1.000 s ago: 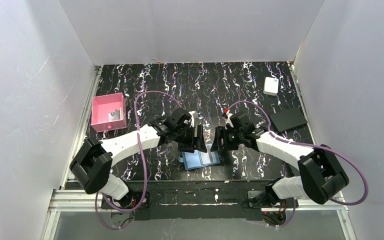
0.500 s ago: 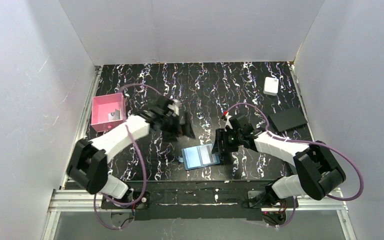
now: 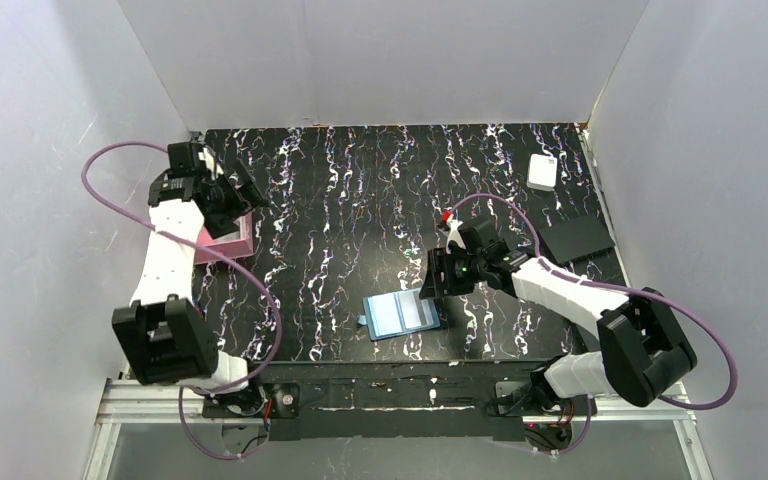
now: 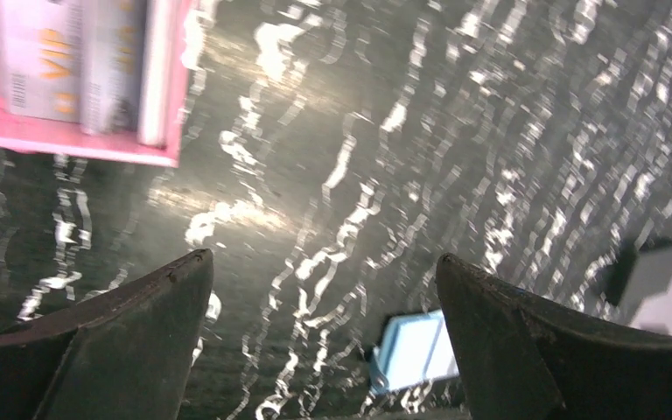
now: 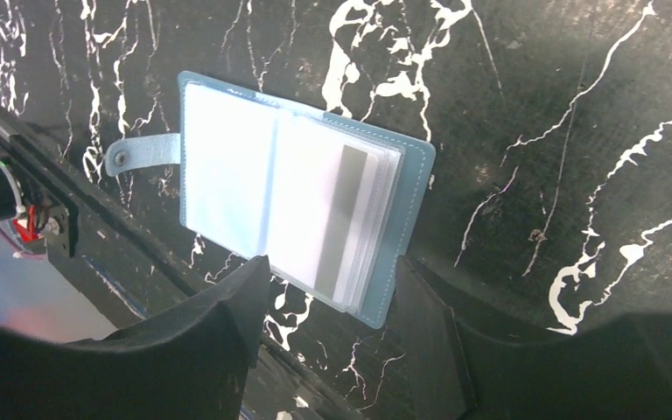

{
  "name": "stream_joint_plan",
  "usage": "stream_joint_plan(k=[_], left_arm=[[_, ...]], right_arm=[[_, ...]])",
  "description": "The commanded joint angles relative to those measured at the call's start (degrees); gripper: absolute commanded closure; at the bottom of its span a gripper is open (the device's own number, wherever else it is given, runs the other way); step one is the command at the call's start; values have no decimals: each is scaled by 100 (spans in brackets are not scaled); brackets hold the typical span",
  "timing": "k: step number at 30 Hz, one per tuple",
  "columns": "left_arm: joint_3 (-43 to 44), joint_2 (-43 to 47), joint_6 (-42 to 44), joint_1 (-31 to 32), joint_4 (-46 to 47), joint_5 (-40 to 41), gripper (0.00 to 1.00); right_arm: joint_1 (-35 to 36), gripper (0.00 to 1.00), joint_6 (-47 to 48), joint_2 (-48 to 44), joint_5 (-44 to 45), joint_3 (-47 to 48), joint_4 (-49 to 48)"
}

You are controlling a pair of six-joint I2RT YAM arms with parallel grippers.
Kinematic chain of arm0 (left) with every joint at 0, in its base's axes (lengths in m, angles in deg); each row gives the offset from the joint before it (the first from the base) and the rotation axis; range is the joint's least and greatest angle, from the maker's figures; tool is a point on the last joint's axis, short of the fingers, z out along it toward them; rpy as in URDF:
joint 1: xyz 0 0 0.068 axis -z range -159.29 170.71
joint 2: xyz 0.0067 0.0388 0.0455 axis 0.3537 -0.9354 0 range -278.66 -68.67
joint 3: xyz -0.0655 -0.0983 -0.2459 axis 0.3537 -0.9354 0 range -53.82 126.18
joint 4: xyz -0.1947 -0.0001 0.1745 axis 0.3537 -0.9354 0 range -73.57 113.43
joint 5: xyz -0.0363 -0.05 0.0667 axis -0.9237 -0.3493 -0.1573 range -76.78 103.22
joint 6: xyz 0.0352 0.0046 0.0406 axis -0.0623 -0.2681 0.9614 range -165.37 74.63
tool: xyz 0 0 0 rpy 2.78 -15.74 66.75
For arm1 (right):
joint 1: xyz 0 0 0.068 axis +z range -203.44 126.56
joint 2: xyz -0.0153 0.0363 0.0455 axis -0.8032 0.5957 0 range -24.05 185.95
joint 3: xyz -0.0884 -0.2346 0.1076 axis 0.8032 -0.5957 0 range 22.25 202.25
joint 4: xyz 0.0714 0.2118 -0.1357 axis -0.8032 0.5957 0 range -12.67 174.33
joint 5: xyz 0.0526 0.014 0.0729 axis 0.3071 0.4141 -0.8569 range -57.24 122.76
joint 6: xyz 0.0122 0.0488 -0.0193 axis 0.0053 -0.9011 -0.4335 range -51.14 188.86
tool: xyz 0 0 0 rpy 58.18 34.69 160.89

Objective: Put the credit cards into the card holder
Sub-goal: Pick up the credit card from the storage box.

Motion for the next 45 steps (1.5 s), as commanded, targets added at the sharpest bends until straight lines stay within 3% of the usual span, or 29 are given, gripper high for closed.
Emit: stream_joint_plan(k=[1, 6, 10, 16, 25, 45], left_arm=[[178, -441, 394, -473, 211, 339, 10], [378, -847, 862, -730, 406, 847, 37], [691, -1311, 1246, -830, 284, 993, 43], [1334, -2137, 1598, -1011, 92, 764, 63], [1389, -2546, 1800, -1059, 161, 339, 63], [1180, -2997, 1911, -1063, 255, 223, 69]], right_arm=[[11, 37, 114, -227, -261, 194, 128], [9, 37, 172, -196, -356, 197, 200], [-11, 37, 319, -121, -327, 279, 353], [-58, 37, 420, -77, -441, 279, 433], [-135, 38, 607, 110, -617, 462, 662], [-186, 39, 617, 256, -726, 541, 691]])
